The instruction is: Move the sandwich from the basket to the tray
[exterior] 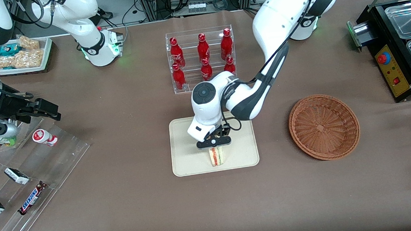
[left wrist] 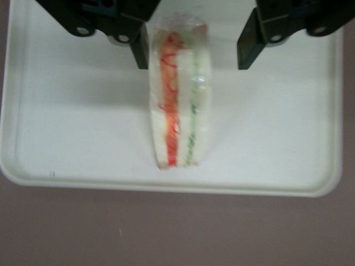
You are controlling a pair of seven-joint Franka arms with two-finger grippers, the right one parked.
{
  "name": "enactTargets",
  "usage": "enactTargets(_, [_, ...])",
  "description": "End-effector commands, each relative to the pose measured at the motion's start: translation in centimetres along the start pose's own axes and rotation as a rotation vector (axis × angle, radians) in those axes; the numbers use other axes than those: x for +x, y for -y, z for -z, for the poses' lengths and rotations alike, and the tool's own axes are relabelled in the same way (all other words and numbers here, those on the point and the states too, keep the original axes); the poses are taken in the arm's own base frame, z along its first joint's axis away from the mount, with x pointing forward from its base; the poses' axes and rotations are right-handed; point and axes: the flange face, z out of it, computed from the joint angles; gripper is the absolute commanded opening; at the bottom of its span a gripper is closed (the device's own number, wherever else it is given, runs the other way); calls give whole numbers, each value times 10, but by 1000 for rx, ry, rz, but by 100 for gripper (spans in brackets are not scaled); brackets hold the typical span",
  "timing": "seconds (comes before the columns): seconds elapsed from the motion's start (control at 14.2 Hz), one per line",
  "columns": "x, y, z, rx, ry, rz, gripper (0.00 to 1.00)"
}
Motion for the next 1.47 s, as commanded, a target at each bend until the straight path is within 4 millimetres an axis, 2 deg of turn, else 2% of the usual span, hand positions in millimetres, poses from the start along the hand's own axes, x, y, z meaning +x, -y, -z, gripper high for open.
enactTargets(0.0, [31,44,85,12,-11,102,100])
enactTargets(0.14, [49,74,131,30,-46,206,100])
enactTargets(0.21, [61,104,162,58,-46,252,100])
enactTargets(0.35, [78,173,208,137,0,296,100])
enactTargets(0.42, [82,203,227,145,11,277,100])
enactTargets(0.49, [87,241,243,122,40,285,100])
enactTargets(0.56, [83,281,260,104,74,275,100])
enactTargets(0.77, [70,371,283,89,137,155,100])
enactTargets(0.91, [70,438,296,45,191,84,100])
enactTargets(1.05, [64,483,308,-16,221,-24,100])
enactTargets(1.19, [67,493,309,-25,219,-65,100])
enactTargets(1.26, [74,491,306,-16,210,-67,100])
enactTargets(1.4, [91,488,312,-18,178,-74,100])
